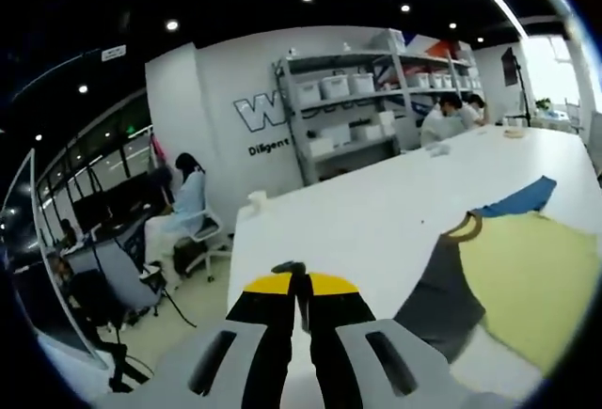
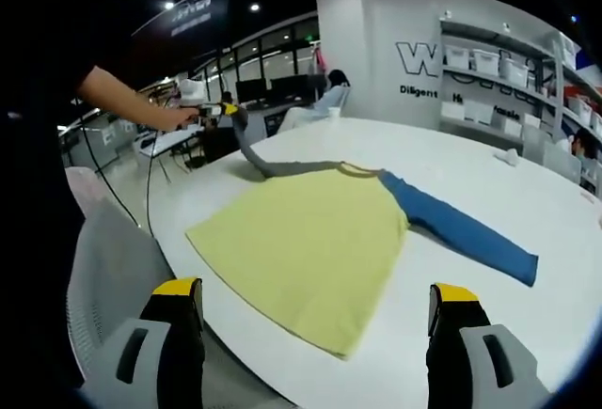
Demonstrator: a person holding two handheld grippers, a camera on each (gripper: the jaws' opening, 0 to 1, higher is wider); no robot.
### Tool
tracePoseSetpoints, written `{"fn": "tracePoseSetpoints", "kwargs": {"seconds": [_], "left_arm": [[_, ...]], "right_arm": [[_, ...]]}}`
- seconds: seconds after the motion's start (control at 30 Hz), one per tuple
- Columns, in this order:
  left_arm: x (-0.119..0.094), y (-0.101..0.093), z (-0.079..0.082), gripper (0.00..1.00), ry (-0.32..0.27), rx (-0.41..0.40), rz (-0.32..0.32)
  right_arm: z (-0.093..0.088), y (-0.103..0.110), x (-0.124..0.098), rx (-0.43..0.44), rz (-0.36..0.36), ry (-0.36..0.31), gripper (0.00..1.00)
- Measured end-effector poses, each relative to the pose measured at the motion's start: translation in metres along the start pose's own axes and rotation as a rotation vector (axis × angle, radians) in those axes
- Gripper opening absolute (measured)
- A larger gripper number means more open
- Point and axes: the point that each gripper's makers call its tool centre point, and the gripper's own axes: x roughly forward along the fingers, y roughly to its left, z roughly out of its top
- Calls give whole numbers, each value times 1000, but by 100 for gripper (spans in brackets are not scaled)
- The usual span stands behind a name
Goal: Fold the garment on the visible template until the final outline fits inside the template.
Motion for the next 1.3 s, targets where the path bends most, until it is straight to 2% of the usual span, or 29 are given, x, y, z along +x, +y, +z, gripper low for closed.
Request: {"fn": "tracePoseSetpoints", "kwargs": {"seconds": [0.23, 0.4, 0.6, 0.73, 0.87, 1.03, 1.3], "left_arm": [[-8, 1, -21, 3, 36, 25, 3], [-16, 11, -37, 3, 59, -18, 42], [-26, 8, -57, 3, 86, -49, 51], [-32, 7, -76, 4, 110, -68, 61], [-31, 16, -99, 4, 134, -81, 75], [-45, 11, -115, 4, 165, -107, 91], [-61, 2, -132, 4, 195, -123, 109]], "right_arm": [[-2, -2, -1, -4, 2, 12, 99], [-2, 0, 0, -4, 4, 15, 99], [-5, 3, 1, -34, 14, 40, 99], [-4, 4, 0, -35, 14, 37, 98], [-7, 5, 0, -45, 22, 56, 98], [-2, 3, 0, -59, 24, 57, 98], [6, 2, 2, -75, 31, 55, 98]]}}
